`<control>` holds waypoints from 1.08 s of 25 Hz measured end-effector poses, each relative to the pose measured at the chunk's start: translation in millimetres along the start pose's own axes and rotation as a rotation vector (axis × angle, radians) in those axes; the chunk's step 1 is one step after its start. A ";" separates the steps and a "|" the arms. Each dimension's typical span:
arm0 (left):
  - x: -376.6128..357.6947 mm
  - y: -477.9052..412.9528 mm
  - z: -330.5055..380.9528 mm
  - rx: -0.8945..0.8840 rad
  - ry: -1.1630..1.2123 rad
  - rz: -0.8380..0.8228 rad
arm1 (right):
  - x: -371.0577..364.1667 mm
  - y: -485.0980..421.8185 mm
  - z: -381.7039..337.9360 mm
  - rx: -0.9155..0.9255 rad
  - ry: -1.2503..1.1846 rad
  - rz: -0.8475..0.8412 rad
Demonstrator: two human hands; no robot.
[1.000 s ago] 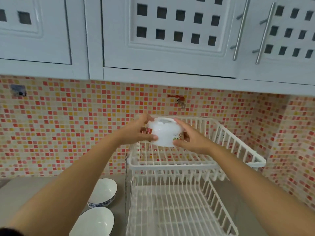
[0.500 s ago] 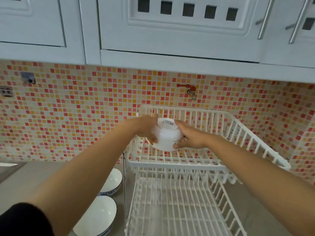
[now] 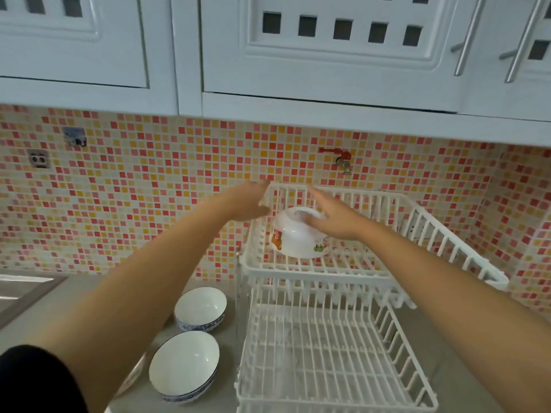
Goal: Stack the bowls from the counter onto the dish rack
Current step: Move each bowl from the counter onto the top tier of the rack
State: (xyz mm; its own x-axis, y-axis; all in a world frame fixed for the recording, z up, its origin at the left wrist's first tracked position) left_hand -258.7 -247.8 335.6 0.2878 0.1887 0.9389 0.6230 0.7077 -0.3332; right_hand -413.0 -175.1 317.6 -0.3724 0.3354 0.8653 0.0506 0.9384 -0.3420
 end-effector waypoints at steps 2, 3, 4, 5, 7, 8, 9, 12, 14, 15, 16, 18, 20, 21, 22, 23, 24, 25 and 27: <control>16.2 18.8 -29.6 0.059 -0.016 0.054 | -1.0 -3.5 -43.5 0.077 0.000 0.094; 21.6 31.8 -47.9 0.091 -0.033 0.058 | -7.3 -5.7 -68.5 0.127 0.008 0.115; 24.5 46.1 -69.3 0.130 -0.045 0.055 | -16.3 -7.3 -94.5 0.178 0.021 0.126; 26.4 62.7 -90.5 0.175 -0.046 0.051 | -28.1 -8.2 -119.3 0.220 0.028 0.129; 26.0 101.4 -130.8 0.267 -0.046 0.037 | -59.6 -7.4 -162.3 0.261 0.025 0.092; 21.8 123.8 -149.5 0.307 -0.059 0.020 | -81.3 -4.9 -180.0 0.267 0.030 0.057; 14.3 145.1 -165.3 0.339 -0.073 -0.009 | -103.1 -0.3 -193.9 0.274 0.039 0.029; -22.1 211.9 -206.9 0.445 -0.072 -0.133 | -183.2 22.0 -223.6 0.260 0.021 -0.107; -53.9 259.9 -230.0 0.531 -0.075 -0.230 | -244.1 44.7 -234.5 0.202 0.007 -0.233; -70.9 281.9 -239.3 0.562 -0.069 -0.274 | -273.4 57.5 -237.0 0.162 0.004 -0.290; -89.1 302.8 -247.8 0.590 -0.060 -0.313 | -302.8 70.6 -237.2 0.109 0.001 -0.338; -122.4 336.8 -256.7 0.638 -0.040 -0.387 | -352.6 95.7 -230.8 -0.054 -0.039 -0.397; -152.0 366.1 -261.7 0.695 0.001 -0.446 | -395.6 119.8 -224.8 -0.243 -0.086 -0.443; -166.3 377.7 -263.0 0.722 0.018 -0.450 | -413.3 131.3 -221.8 -0.312 -0.099 -0.467; -180.2 387.7 -263.4 0.751 0.032 -0.444 | -428.9 141.7 -218.5 -0.374 -0.119 -0.488; -193.2 395.8 -264.1 0.785 0.046 -0.430 | -441.6 150.1 -215.3 -0.429 -0.146 -0.496; -205.4 401.7 -265.1 0.811 0.052 -0.414 | -454.8 156.5 -211.0 -0.472 -0.173 -0.500; -215.0 405.8 -265.9 0.837 0.053 -0.398 | -465.8 160.9 -208.2 -0.496 -0.203 -0.500; -231.3 413.0 -268.9 0.897 0.079 -0.391 | -485.5 167.6 -205.2 -0.513 -0.258 -0.484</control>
State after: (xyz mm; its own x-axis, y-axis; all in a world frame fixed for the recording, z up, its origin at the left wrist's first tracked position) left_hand 127.6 -182.3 -42.4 0.2472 -0.1918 0.9498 -0.0899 0.9714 0.2196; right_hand -33.5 -163.5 -84.6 -0.6648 -0.0960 0.7408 0.2283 0.9182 0.3238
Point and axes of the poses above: each hand's wrist, its own y-axis away from the middle knuckle, its own x-axis out of the back of the hand, z = x × y, the point moved 5 cm from there along -y, towards the middle knuckle, and after that the axes turned 8 degrees about z, right-handed, at the moved point
